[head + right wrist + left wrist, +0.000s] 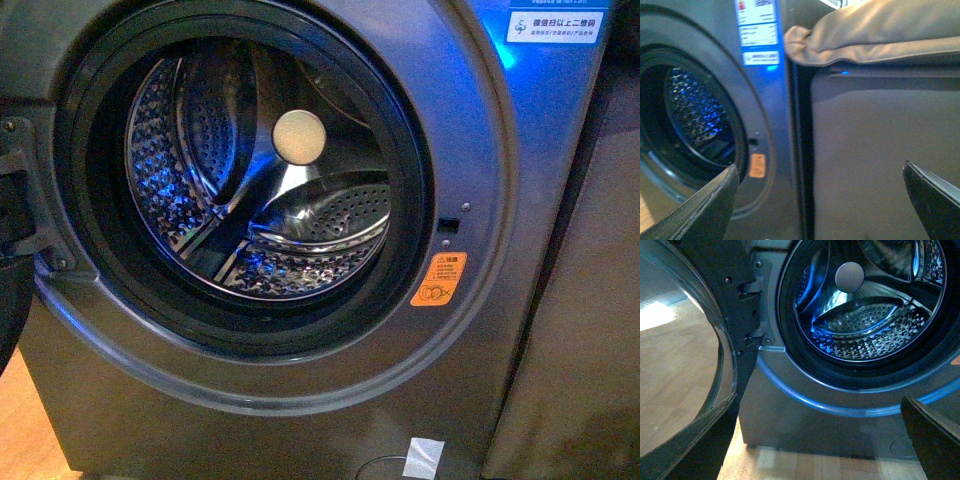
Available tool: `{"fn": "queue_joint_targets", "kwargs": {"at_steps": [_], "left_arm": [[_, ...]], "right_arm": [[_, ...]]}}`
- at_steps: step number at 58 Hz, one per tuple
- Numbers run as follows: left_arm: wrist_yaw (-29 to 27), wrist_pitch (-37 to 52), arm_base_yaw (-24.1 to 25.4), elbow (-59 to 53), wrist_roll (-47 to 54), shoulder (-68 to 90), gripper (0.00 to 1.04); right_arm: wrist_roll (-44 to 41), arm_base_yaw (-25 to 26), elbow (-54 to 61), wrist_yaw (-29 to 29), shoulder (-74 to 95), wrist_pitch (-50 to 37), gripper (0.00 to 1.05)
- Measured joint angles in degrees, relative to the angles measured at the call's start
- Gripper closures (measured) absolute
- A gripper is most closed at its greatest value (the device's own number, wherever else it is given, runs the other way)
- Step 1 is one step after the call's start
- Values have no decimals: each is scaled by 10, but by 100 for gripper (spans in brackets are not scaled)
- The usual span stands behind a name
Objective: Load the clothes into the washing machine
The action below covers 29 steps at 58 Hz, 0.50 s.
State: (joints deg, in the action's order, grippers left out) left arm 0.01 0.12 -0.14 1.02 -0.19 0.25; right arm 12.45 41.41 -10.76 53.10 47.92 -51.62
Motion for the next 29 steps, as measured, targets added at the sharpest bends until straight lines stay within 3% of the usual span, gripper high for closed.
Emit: {"fn": "queue_joint_targets", "kwargs": {"at_steps": [3, 9, 15, 21, 29], "left_arm": [[0, 0, 0, 0, 0, 0, 7], [0, 0, 0, 0, 0, 0, 7], [0, 0, 0, 0, 0, 0, 7], [0, 0, 0, 0, 0, 0, 7], [0, 0, 0, 0, 0, 0, 7]], "right_arm": [[2, 33, -43, 1, 77, -30, 7], [-7, 74, -135, 0, 198, 0, 7], [-58, 96, -227, -30, 294, 88, 7], [-155, 121, -364, -86, 429, 263, 7], [-230, 139, -454, -125, 541, 370, 7]]}}
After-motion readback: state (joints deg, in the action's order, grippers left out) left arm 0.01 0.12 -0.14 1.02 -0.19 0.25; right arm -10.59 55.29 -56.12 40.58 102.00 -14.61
